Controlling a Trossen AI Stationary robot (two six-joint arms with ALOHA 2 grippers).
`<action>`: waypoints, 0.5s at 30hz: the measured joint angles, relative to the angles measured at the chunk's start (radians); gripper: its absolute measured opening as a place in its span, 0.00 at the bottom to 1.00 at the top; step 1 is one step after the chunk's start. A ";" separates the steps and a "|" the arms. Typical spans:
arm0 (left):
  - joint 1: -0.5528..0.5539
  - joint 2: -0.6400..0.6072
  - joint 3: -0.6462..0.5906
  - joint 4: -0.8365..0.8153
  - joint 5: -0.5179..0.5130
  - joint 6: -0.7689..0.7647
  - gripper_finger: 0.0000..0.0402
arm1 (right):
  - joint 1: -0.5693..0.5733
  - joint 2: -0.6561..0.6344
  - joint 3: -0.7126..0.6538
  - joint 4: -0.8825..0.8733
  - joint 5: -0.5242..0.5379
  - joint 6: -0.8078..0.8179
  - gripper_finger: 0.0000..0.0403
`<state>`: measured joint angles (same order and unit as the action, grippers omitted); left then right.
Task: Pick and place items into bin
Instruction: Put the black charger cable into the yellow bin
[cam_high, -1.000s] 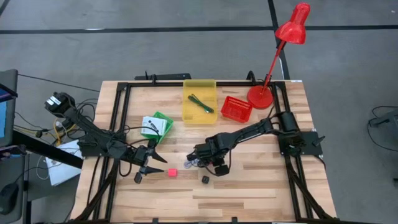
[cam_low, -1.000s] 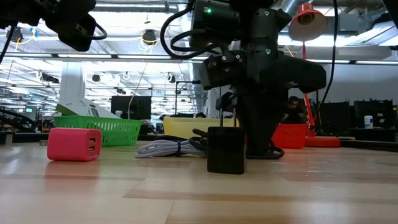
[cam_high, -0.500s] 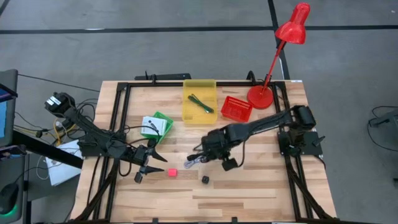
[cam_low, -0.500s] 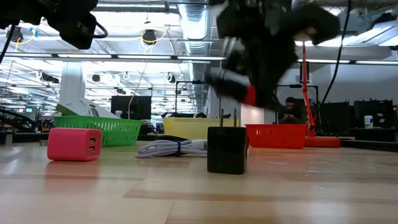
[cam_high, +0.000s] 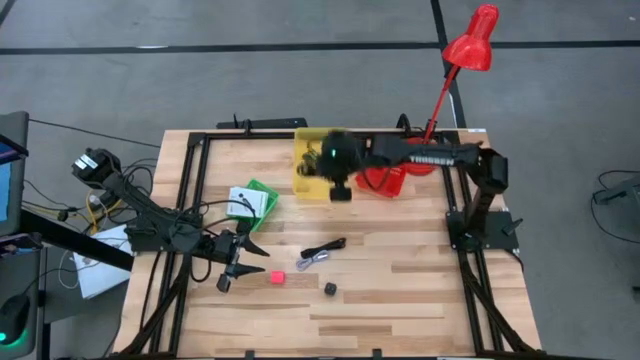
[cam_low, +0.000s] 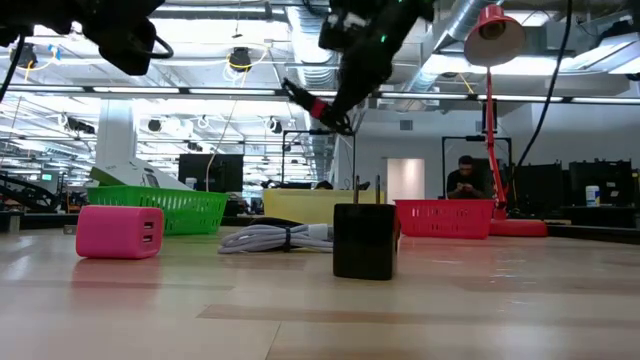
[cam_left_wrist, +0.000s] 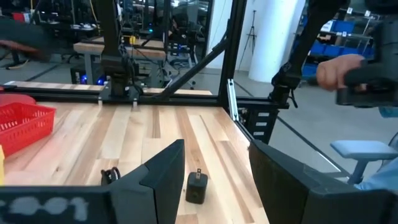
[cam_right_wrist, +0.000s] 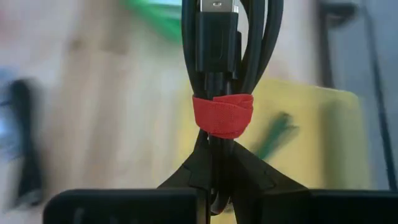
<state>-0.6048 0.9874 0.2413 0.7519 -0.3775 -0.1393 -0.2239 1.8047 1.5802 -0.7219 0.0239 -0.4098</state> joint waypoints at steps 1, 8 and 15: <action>0.000 0.000 0.000 0.001 0.000 -0.003 0.43 | -0.029 0.002 0.001 0.010 -0.005 0.015 0.07; 0.000 0.000 0.000 0.001 0.000 -0.005 0.43 | -0.136 0.001 0.004 0.080 -0.107 0.114 0.22; 0.000 0.000 0.000 -0.001 0.000 -0.005 0.43 | -0.130 0.001 0.004 0.063 -0.128 0.140 0.37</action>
<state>-0.6051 0.9874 0.2413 0.7509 -0.3779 -0.1448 -0.3542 1.8053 1.5845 -0.6590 -0.1042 -0.2695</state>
